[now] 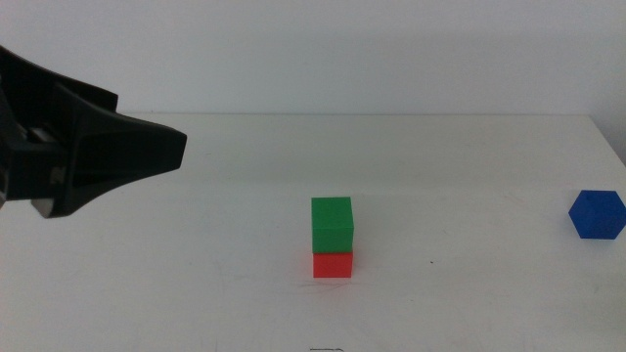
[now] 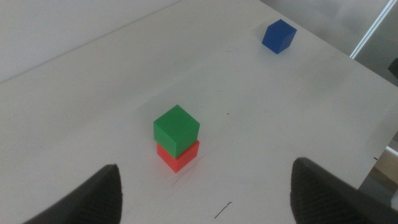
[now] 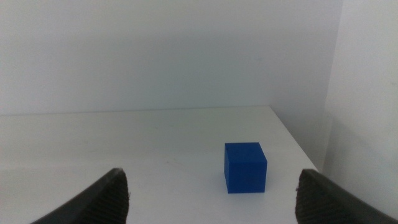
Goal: Stack red cubes first, then green, then blue cubes in a specific spot.
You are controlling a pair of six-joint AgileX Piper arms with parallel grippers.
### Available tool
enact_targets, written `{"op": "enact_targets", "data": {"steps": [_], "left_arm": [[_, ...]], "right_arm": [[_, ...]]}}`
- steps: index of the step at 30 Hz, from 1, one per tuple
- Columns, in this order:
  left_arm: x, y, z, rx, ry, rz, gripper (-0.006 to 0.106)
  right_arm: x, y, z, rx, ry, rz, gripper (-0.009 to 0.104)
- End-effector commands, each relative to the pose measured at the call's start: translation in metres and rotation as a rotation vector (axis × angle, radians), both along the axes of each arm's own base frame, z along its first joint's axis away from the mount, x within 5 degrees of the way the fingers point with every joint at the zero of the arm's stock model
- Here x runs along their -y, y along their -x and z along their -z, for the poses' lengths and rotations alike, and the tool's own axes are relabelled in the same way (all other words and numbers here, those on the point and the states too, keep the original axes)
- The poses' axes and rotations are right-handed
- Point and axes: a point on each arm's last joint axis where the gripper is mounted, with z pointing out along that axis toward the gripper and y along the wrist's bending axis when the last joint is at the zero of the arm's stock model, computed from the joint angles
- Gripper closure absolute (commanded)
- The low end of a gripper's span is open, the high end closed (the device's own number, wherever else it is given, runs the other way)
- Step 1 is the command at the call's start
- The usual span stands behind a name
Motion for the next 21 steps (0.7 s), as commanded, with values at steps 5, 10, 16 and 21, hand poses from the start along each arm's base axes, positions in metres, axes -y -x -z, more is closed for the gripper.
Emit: {"op": "enact_targets", "data": {"steps": [5, 10, 16, 21], "left_arm": [[0.002, 0.002, -0.014, 0.062, 0.070, -0.009, 0.009], [0.002, 0.002, -0.014, 0.062, 0.070, -0.009, 0.009], [0.002, 0.002, -0.014, 0.062, 0.070, -0.009, 0.009], [0.002, 0.002, -0.014, 0.062, 0.070, -0.009, 0.009]], "right_arm": [[-0.003, 0.003, -0.026, 0.222, 0.031, -0.025, 0.001], [-0.002, 0.003, -0.050, 0.223, -0.001, -0.022, 0.001], [0.004, -0.031, -0.121, -0.119, -0.067, 0.029, 0.001], [0.010, -0.073, -0.161, -0.475, -0.073, 0.089, 0.001]]}}
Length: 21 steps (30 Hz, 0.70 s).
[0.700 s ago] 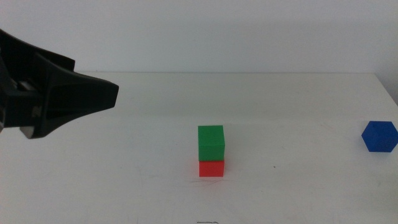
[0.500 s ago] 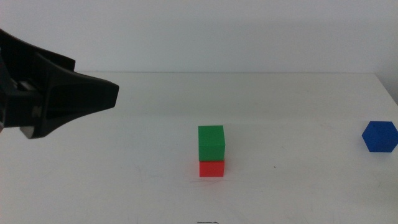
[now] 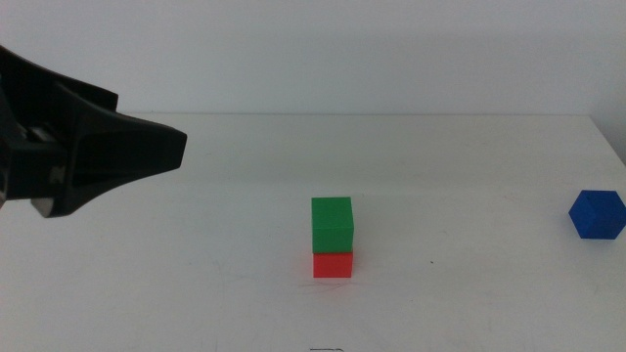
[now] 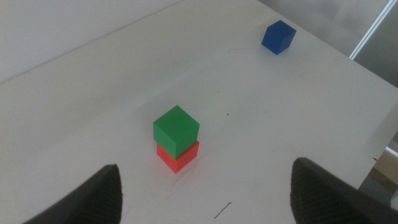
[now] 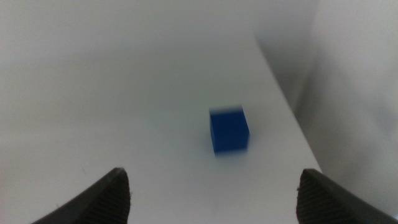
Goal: Stack red cubes first, then green, then blue cubes in a specific spot.
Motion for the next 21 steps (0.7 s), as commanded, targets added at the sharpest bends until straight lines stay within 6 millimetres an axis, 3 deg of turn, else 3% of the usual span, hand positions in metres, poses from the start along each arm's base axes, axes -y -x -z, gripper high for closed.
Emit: {"op": "enact_targets", "data": {"steps": [1, 5, 10, 15, 21], "left_arm": [[0.002, 0.002, -0.014, 0.062, 0.069, -0.009, 0.009], [0.002, 0.002, -0.014, 0.062, 0.069, -0.009, 0.009], [0.002, 0.002, -0.014, 0.062, 0.069, -0.009, 0.009], [0.002, 0.002, -0.014, 0.060, 0.068, -0.009, 0.009], [0.002, 0.002, -0.014, 0.060, 0.068, -0.009, 0.009]], "right_arm": [[0.003, -0.020, -0.025, -0.055, 0.027, 0.013, 0.001], [0.006, -0.052, -0.030, -0.117, 0.024, 0.016, 0.001], [0.007, -0.080, -0.011, -0.245, 0.013, 0.016, 0.001], [0.007, -0.107, -0.006, -0.346, -0.020, 0.022, 0.001], [0.015, -0.164, -0.008, -0.505, -0.016, 0.038, 0.001]]}}
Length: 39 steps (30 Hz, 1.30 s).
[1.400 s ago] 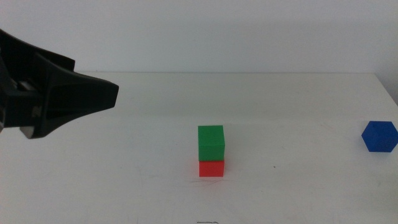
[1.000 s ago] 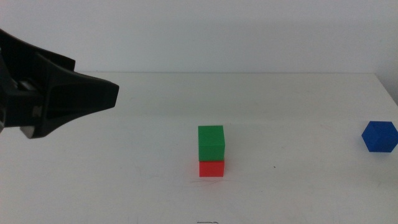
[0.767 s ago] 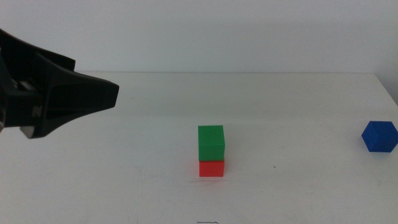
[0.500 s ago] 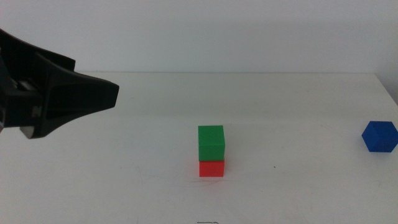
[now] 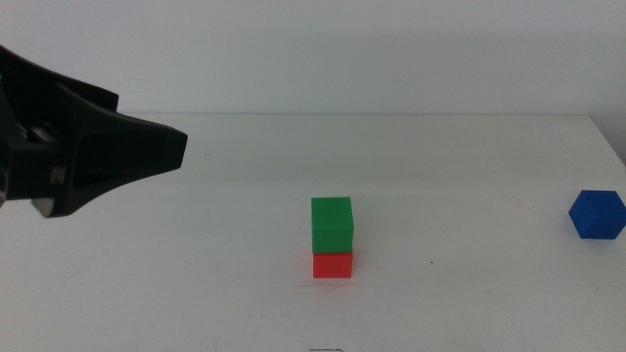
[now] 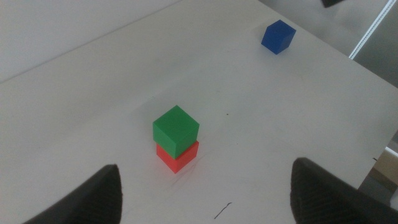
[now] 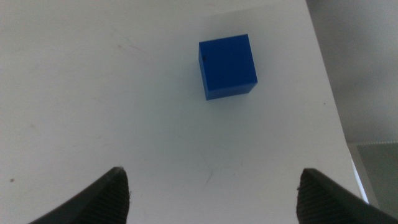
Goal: Stack red cubes first, then green, then blue cubes in a specific spot.
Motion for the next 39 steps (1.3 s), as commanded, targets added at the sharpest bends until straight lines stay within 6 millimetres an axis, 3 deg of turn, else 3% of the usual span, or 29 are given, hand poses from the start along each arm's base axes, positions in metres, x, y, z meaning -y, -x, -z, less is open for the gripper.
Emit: {"op": "enact_targets", "data": {"steps": [1, 5, 11, 17, 23, 33, 39], "left_arm": [[0.002, 0.002, -0.014, 0.060, 0.068, -0.010, 0.009], [0.002, 0.002, -0.014, 0.060, 0.068, -0.010, 0.009], [0.002, 0.002, -0.014, 0.060, 0.068, -0.010, 0.009], [0.002, 0.002, -0.014, 0.060, 0.068, -0.010, 0.009], [0.002, 0.002, -0.014, 0.060, 0.068, -0.010, 0.009], [0.002, 0.002, -0.014, 0.060, 0.068, -0.010, 0.009], [0.002, 0.002, -0.014, 0.060, 0.068, -0.010, 0.009]], "right_arm": [[0.006, -0.021, -0.014, 0.000, 0.026, -0.010, 0.001], [0.023, -0.058, 0.000, -0.132, 0.008, -0.069, 0.001], [0.054, -0.102, 0.026, -0.171, -0.036, -0.066, 0.001], [0.060, -0.131, 0.053, -0.173, -0.020, -0.095, 0.001], [0.060, -0.141, 0.080, -0.223, -0.024, -0.112, 0.001], [0.061, -0.148, 0.107, -0.285, -0.044, -0.120, 0.002], [0.062, -0.151, 0.120, -0.314, -0.049, -0.121, 0.011]]}}
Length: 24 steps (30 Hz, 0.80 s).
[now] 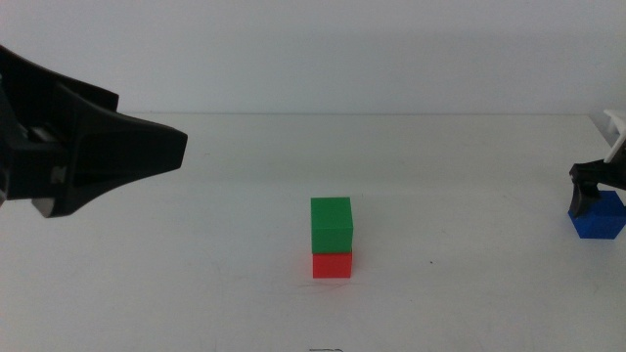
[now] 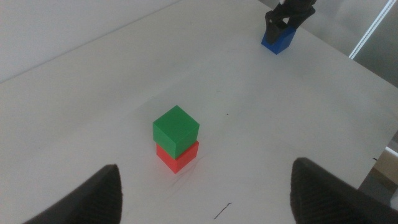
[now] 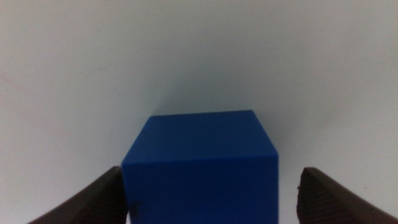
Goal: Stack red cubes first, then green, then blue cubes in a specific spot.
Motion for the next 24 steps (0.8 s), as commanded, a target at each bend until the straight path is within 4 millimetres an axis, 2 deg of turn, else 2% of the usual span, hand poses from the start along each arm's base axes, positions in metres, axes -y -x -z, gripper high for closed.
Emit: {"op": "enact_targets", "data": {"steps": [1, 3, 6, 8, 10, 12, 15, 20, 22, 24], "left_arm": [[0.002, 0.002, -0.014, 0.060, 0.068, -0.010, 0.009], [0.002, 0.002, -0.014, 0.060, 0.068, -0.010, 0.009], [0.002, 0.002, -0.014, 0.060, 0.068, -0.010, 0.009], [0.002, 0.002, -0.014, 0.060, 0.068, -0.010, 0.009], [0.002, 0.002, -0.014, 0.060, 0.068, -0.010, 0.009], [0.002, 0.002, -0.014, 0.060, 0.068, -0.010, 0.009], [0.002, 0.002, -0.014, 0.060, 0.068, -0.010, 0.009], [0.002, 0.002, -0.014, 0.060, 0.068, -0.010, 0.009], [0.002, 0.002, -0.014, 0.059, 0.068, -0.009, 0.009], [0.002, 0.002, -0.014, 0.061, 0.068, -0.010, 0.009]], "right_arm": [[0.003, -0.002, -0.029, 0.088, 0.027, -0.010, 0.015], [0.003, -0.004, -0.026, 0.090, 0.029, -0.010, 0.024], [0.003, -0.004, -0.024, 0.086, 0.028, -0.010, 0.044], [0.001, -0.002, -0.026, 0.072, 0.026, -0.015, 0.066], [-0.004, 0.001, -0.037, 0.076, 0.038, -0.032, 0.094], [-0.018, 0.005, -0.055, 0.101, 0.026, -0.042, 0.096], [-0.049, 0.017, -0.093, 0.141, -0.002, -0.026, 0.096], [-0.121, 0.041, -0.151, 0.175, 0.019, -0.003, 0.096], [-0.156, 0.043, -0.169, 0.248, 0.006, -0.014, 0.096], [-0.190, 0.049, -0.177, 0.276, -0.027, -0.032, 0.096]]}}
